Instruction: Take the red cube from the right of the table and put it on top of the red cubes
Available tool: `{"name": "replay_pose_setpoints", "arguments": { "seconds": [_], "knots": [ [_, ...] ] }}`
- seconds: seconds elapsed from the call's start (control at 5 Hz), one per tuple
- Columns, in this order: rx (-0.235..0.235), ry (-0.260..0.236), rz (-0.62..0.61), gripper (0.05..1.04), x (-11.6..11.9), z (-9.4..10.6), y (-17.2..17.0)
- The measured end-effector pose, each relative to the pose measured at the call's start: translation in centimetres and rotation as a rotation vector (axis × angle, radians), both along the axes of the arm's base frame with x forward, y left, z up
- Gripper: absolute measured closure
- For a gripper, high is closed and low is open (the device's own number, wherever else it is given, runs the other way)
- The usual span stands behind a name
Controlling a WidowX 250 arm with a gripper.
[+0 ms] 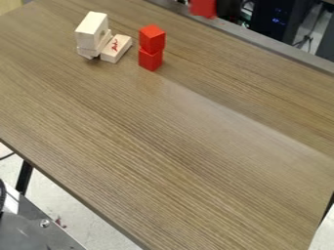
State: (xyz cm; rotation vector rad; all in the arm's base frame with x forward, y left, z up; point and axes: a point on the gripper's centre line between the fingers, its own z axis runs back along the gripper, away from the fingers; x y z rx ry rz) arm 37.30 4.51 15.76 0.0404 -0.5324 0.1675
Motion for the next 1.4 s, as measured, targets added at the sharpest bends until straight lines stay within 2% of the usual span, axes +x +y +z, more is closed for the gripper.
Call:
{"name": "replay_pose_setpoints", "arguments": {
  "seconds": [0.2, 0.6, 1.0, 1.4],
  "knots": [
    [0.006, 0.009, 0.042, 0.485, -0.2, -0.1, 2.0],
    [-0.009, 0.035, 0.093, 0.485, -0.5, -1.8, 5.2],
    [-0.034, 0.053, 0.079, 0.485, -0.2, -3.8, 6.6],
    [-0.038, 0.081, 0.074, 0.486, 0.5, -5.7, 7.8]
  ]
}}
